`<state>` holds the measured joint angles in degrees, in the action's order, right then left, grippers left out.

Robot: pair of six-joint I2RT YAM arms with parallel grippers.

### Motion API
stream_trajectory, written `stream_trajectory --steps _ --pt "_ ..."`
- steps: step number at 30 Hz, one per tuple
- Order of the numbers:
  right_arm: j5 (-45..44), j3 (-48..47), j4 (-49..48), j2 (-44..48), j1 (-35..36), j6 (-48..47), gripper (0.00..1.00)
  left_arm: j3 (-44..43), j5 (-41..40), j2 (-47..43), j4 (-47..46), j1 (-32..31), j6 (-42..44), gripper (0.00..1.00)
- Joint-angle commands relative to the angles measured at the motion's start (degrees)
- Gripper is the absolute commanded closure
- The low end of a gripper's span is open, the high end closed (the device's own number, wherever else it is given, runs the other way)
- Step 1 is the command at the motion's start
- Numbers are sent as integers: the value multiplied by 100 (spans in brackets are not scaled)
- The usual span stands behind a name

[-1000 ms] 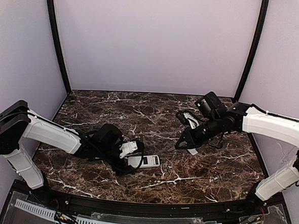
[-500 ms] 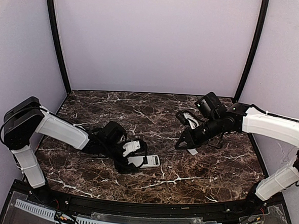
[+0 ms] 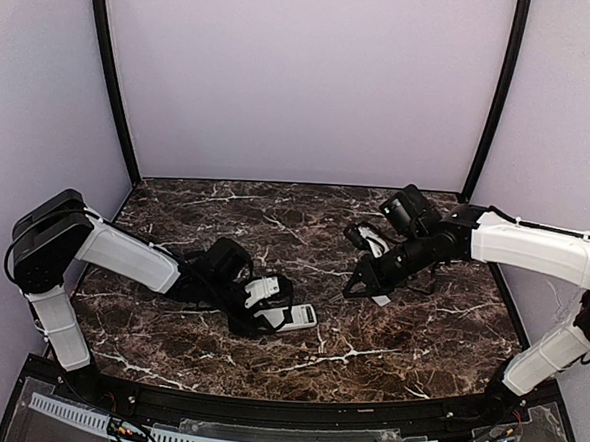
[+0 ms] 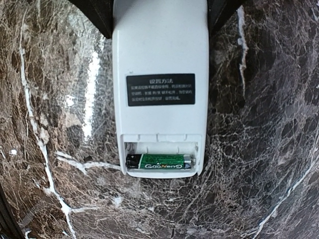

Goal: Unload the batteries from the remote control

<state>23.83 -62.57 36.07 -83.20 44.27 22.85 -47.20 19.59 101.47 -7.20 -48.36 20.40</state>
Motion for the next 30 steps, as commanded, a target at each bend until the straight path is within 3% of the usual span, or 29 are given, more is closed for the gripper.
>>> stream_trajectory --steps 1,9,23,30 --pt "69 -262 58 -212 -46 -152 100 -22 104 -203 425 -23 -34 60" --pt "50 -644 394 -395 -45 -397 100 -118 -413 -716 1039 -301 -91 67" --pt "133 -857 635 -274 73 -598 100 76 -973 -1204 1206 -651 -592 82" --pt "-219 -1138 818 -426 360 -606 100 60 -1110 -1265 1300 -710 -778 97"
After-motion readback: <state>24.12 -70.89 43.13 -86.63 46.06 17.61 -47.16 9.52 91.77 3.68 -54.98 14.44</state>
